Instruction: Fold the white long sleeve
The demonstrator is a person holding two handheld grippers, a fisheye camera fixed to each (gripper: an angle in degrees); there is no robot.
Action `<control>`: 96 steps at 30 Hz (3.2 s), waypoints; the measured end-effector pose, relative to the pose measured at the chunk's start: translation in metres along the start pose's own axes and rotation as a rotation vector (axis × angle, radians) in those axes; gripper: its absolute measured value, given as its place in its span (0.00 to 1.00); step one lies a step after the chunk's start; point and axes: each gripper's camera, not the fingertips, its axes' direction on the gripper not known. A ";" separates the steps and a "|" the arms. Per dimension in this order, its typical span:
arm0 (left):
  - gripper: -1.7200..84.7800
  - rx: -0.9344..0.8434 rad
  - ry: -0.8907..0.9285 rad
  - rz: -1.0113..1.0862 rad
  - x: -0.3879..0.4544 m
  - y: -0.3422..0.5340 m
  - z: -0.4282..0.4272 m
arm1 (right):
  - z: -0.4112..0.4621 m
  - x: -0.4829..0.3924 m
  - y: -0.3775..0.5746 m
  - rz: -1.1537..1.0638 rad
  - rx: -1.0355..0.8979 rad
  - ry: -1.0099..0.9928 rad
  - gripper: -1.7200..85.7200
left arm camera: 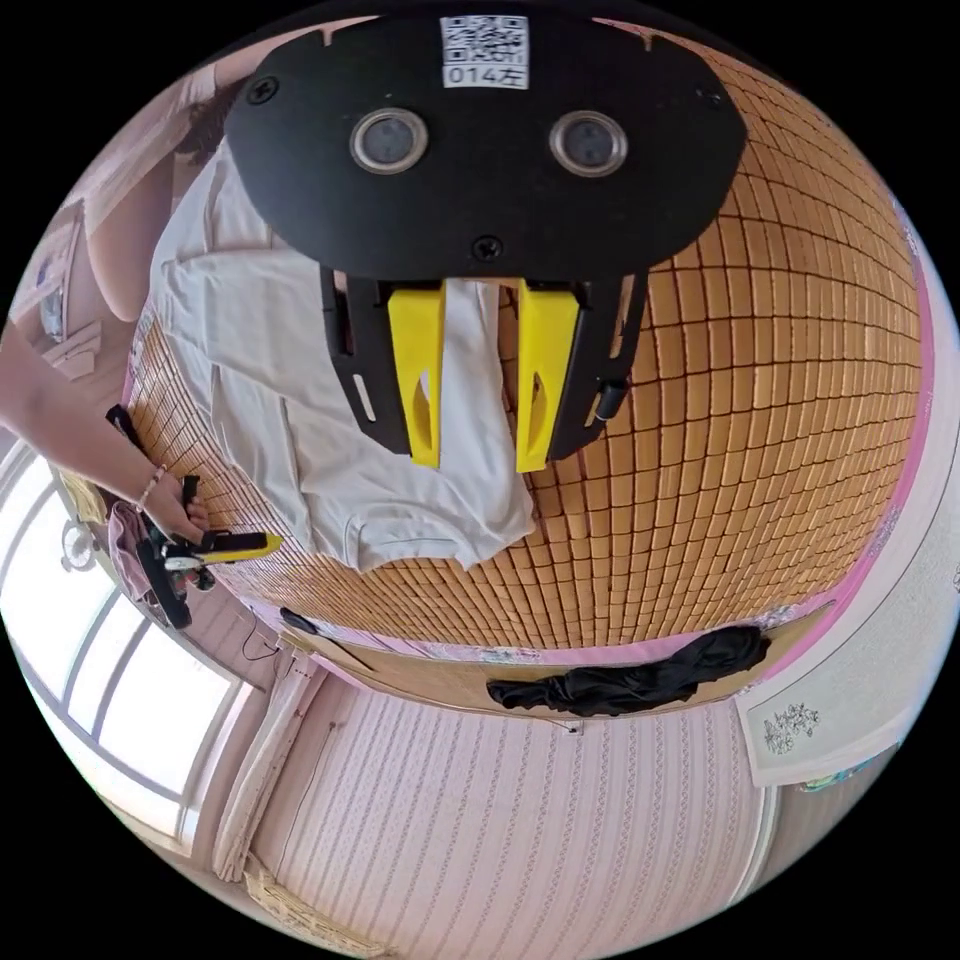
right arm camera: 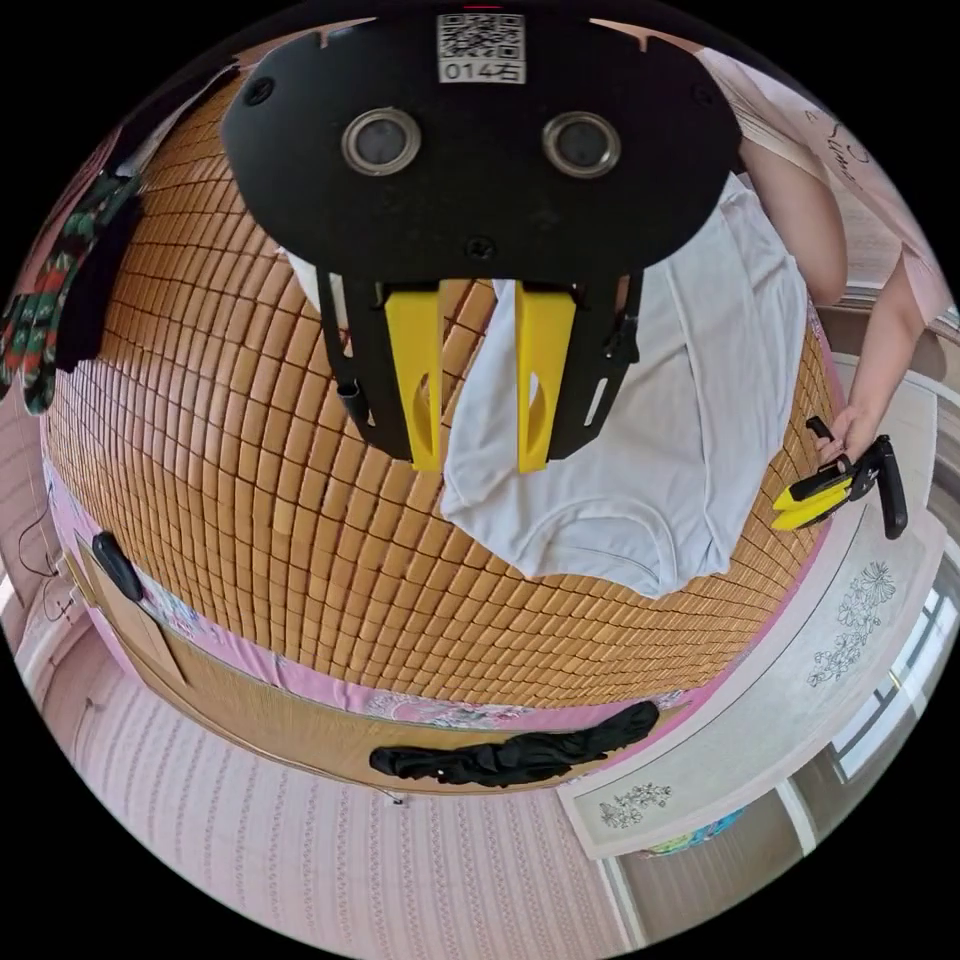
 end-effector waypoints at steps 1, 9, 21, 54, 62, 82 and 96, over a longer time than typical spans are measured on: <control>0.15 0.011 0.031 -0.015 -0.004 -0.012 0.011 | 0.002 0.014 0.006 0.037 -0.016 -0.026 0.15; 0.11 -0.110 0.046 -0.204 -0.045 -0.063 0.080 | 0.021 0.047 0.010 0.141 0.023 -0.133 0.13; 0.01 -0.024 0.000 -0.178 -0.050 -0.105 0.039 | -0.029 0.067 0.000 0.094 0.129 -0.196 0.02; 0.01 -0.242 0.098 0.097 0.148 0.181 -0.219 | -0.068 -0.157 0.308 -0.173 -0.002 -0.256 0.03; 0.01 -0.363 0.167 0.137 0.225 0.151 -0.128 | 0.035 -0.219 0.232 -0.181 -0.156 -0.357 0.02; 0.01 -0.234 0.061 0.399 0.375 0.179 -0.193 | 0.128 -0.411 0.078 -0.482 -0.317 0.006 0.01; 0.01 -0.236 0.075 0.439 0.405 0.210 -0.198 | 0.229 -0.477 0.007 -0.647 -0.652 0.089 0.01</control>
